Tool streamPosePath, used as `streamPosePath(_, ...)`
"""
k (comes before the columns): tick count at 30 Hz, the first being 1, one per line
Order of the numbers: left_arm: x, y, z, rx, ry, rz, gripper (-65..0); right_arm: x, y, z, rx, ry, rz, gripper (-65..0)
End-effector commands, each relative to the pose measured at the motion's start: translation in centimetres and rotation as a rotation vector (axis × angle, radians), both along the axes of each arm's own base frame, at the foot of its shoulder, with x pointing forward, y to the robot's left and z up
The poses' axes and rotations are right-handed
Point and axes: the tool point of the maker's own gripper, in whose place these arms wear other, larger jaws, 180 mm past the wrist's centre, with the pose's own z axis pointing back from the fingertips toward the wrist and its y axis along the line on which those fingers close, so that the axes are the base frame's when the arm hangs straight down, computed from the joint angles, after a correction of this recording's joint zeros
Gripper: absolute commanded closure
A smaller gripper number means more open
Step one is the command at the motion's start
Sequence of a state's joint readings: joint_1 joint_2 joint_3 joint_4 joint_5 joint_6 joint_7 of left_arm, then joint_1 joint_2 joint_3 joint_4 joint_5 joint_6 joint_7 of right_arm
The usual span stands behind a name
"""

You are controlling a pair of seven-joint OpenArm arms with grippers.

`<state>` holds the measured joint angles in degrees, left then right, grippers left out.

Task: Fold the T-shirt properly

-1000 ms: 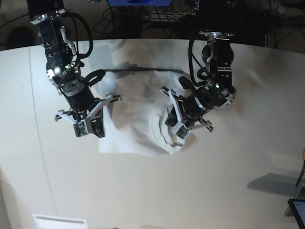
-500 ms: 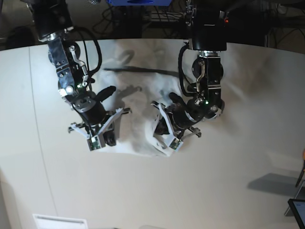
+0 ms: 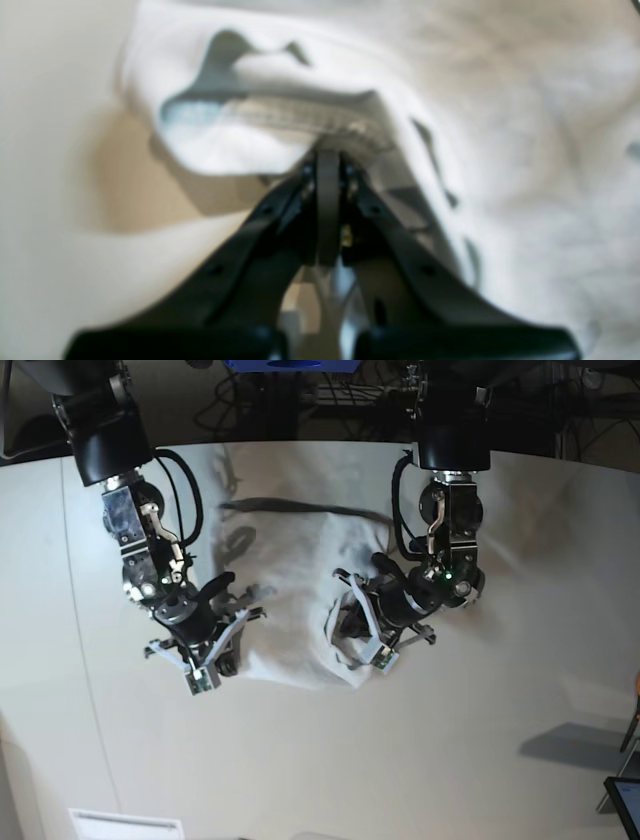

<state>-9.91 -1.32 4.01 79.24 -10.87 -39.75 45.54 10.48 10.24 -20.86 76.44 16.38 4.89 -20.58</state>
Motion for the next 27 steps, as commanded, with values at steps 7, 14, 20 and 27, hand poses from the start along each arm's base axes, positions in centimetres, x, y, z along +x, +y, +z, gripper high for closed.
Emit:
streamPosePath(7, 0.6, 1.0, -1.0, 0.016, 0.033, 0.005, 0.0, 1.0, -2.6, -2.5, -0.030, -0.003, -0.005, -2.0)
streamPosePath(14, 1.1, 1.0, 0.2, 0.021, -0.004, 0.002, 0.0, 1.1, -1.7, 0.0, -0.002, -0.087, 0.018, -2.0)
streamPosePath(20, -0.1, 2.5, 4.0, 0.111, -0.108, -0.011, 0.0, -0.1, -1.1, 4.7, -0.020, -0.170, 0.066, -2.0)
streamPosePath(27, -5.5, 1.6, 7.0, 0.157, -0.189, -0.050, 0.0, -3.3, -4.7, 6.0, -0.032, -0.130, -0.025, -2.0)
